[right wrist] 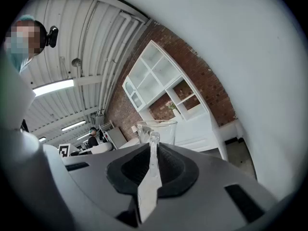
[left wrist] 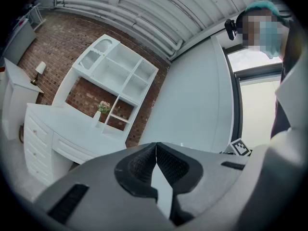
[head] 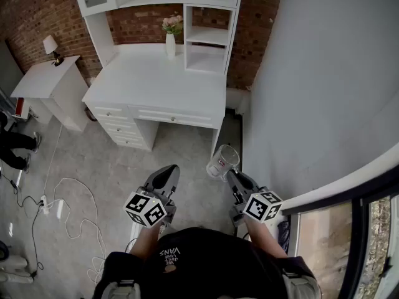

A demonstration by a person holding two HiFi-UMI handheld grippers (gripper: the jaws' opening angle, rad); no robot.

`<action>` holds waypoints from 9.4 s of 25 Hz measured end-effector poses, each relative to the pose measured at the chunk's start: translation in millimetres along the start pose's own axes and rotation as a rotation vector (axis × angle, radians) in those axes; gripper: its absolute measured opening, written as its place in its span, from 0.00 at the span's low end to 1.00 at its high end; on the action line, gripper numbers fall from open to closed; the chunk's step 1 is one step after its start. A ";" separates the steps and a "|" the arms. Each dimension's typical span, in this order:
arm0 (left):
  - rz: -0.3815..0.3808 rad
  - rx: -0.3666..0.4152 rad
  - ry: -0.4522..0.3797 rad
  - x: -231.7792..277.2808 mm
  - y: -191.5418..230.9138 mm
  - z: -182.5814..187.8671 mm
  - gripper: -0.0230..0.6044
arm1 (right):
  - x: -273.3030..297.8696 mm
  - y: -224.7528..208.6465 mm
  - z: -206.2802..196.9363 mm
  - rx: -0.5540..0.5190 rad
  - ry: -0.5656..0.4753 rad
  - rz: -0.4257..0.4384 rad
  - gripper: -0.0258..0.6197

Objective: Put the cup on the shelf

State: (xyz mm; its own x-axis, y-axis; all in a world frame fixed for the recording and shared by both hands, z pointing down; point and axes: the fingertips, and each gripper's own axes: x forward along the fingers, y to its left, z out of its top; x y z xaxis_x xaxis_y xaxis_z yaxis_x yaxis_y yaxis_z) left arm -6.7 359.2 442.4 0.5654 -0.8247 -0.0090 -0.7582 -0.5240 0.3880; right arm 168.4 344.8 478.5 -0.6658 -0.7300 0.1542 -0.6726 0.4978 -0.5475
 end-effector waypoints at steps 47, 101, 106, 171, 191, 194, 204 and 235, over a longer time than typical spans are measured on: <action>-0.118 -0.026 0.080 152.2 204.8 73.6 0.05 | 241.0 -36.2 72.2 0.096 -0.079 -0.074 0.09; 0.140 -0.055 0.011 398.3 316.3 86.5 0.05 | 456.3 -264.2 223.6 0.033 0.087 0.070 0.09; 0.102 -0.045 0.033 413.6 338.0 96.5 0.05 | 483.1 -276.5 222.7 0.043 0.079 0.040 0.09; 0.040 -0.065 0.173 503.5 447.7 99.9 0.05 | 717.9 -424.0 206.5 -0.284 0.153 -0.206 0.09; 0.041 -0.087 0.183 518.0 462.3 95.4 0.05 | 775.4 -437.9 214.5 -0.304 0.150 -0.227 0.11; 0.043 -0.083 0.185 519.2 464.7 96.5 0.05 | 783.7 -440.9 211.2 -0.295 0.155 -0.234 0.12; 0.047 -0.075 0.189 519.8 469.2 98.9 0.05 | 793.6 -440.1 214.6 -0.240 0.135 -0.221 0.13; 0.078 -0.077 0.058 463.9 410.9 106.0 0.05 | 593.4 -307.6 219.2 -0.187 0.008 -0.078 0.04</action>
State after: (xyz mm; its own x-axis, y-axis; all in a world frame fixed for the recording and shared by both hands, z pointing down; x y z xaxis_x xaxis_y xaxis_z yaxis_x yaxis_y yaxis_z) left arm -90.3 -261.2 500.0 0.5252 -0.8476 0.0760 -0.7747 -0.4392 0.4549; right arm 51.0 -344.2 558.0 -0.6117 -0.7661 0.1973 -0.7699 0.5191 -0.3712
